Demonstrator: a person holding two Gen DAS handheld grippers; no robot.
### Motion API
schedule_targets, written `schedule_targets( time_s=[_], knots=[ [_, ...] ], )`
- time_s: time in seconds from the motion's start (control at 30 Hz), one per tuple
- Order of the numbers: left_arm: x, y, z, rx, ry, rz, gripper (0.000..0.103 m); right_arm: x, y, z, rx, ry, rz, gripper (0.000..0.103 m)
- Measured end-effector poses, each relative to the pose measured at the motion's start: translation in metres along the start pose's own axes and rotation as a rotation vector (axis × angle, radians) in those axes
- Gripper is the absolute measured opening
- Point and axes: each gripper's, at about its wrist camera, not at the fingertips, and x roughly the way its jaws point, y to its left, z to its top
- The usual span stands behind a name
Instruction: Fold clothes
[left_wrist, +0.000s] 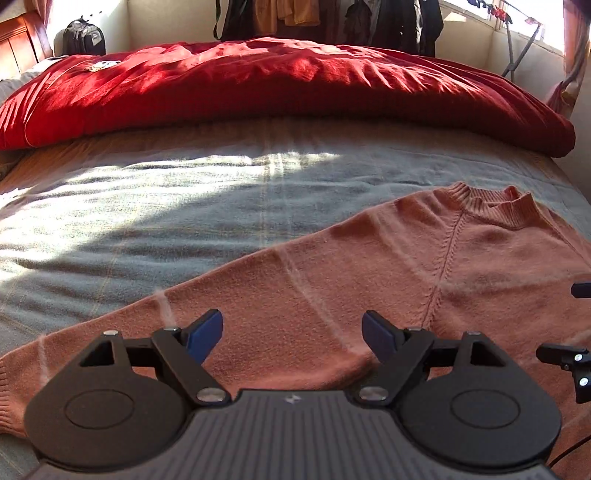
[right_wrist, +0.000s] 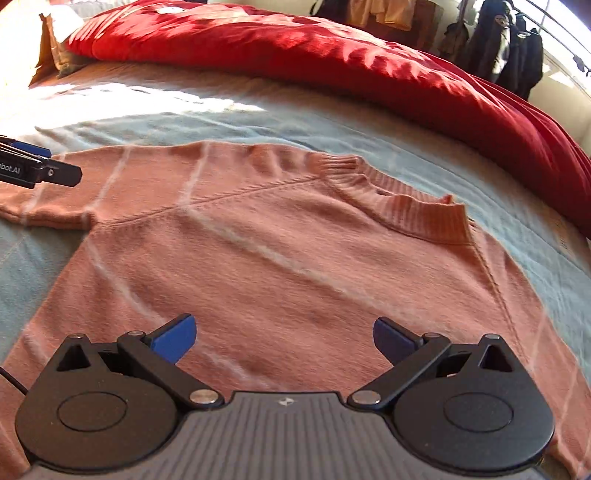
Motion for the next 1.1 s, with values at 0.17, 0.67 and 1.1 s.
schedule_targets(
  time_s=[0.17, 0.67, 1.1],
  knots=[
    [0.035, -0.065, 0.026, 0.101, -0.015, -0.125, 0.084, 0.006, -0.054, -0.017, 0.125, 0.042, -0.093, 0.103],
    [0.121, -0.083, 0.076, 0.036, 0.021, -0.021, 0.094, 0.013, -0.082, -0.060, 0.307, -0.001, -0.065, 0.103],
    [0.130, -0.149, 0.079, 0.164, 0.009, -0.236, 0.096, 0.016, -0.081, -0.064, 0.293, -0.028, -0.065, 0.103]
  ],
)
